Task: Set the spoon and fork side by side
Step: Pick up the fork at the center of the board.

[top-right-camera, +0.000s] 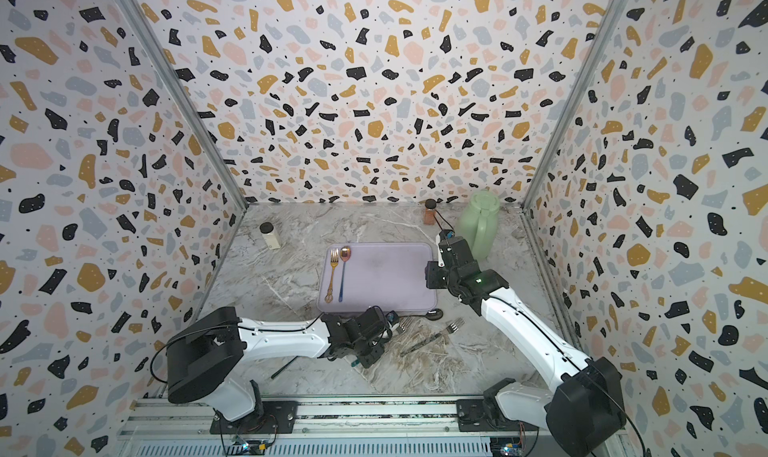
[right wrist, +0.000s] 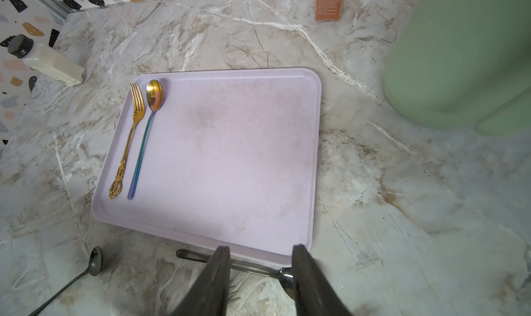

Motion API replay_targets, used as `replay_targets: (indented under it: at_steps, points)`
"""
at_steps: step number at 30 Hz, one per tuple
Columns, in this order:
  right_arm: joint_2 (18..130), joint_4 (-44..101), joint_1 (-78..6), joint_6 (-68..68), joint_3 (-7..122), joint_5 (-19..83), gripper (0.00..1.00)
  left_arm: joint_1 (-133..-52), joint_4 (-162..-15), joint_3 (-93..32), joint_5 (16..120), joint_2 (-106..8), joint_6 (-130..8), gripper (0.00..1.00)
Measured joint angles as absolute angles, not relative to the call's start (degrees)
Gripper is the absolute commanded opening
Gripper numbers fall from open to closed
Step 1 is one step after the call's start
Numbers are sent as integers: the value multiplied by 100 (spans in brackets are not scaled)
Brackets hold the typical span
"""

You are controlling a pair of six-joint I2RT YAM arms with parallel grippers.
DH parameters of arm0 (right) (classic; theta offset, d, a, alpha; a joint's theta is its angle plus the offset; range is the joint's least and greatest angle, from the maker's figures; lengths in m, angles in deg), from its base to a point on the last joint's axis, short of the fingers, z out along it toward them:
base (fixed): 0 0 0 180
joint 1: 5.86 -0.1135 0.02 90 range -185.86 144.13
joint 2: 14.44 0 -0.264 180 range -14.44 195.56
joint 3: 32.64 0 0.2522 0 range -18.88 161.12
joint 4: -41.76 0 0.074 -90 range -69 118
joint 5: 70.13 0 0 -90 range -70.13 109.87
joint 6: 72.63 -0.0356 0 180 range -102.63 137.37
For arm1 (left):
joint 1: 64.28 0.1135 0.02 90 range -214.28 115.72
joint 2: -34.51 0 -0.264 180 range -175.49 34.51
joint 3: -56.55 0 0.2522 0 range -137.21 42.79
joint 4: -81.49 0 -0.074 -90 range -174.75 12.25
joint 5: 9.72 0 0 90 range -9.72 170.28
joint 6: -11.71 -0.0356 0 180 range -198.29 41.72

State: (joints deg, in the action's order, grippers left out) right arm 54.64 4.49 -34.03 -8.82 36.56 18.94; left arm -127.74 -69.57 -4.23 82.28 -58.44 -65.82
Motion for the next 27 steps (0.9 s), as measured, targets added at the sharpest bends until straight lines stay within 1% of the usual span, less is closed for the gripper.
replay_targets:
  at_steps: [5, 13, 23, 27]
  points:
    - [5418, 454, -3372, -972, 3634, 1874, 41, -13060, -6782, -425, 8431, -5796, -6383, 13]
    - [5425, 495, -3361, -1040, 3634, 1876, 41, -13309, -6304, -421, 8803, -5498, -6140, 11]
    - [5346, 565, -3357, -1070, 3525, 1776, 41, -13226, -6100, -360, 9465, -4480, -6040, 12]
    - [5158, 570, -3357, -1068, 3420, 1669, 41, -12835, -6031, -364, 9533, -4355, -5989, 12]
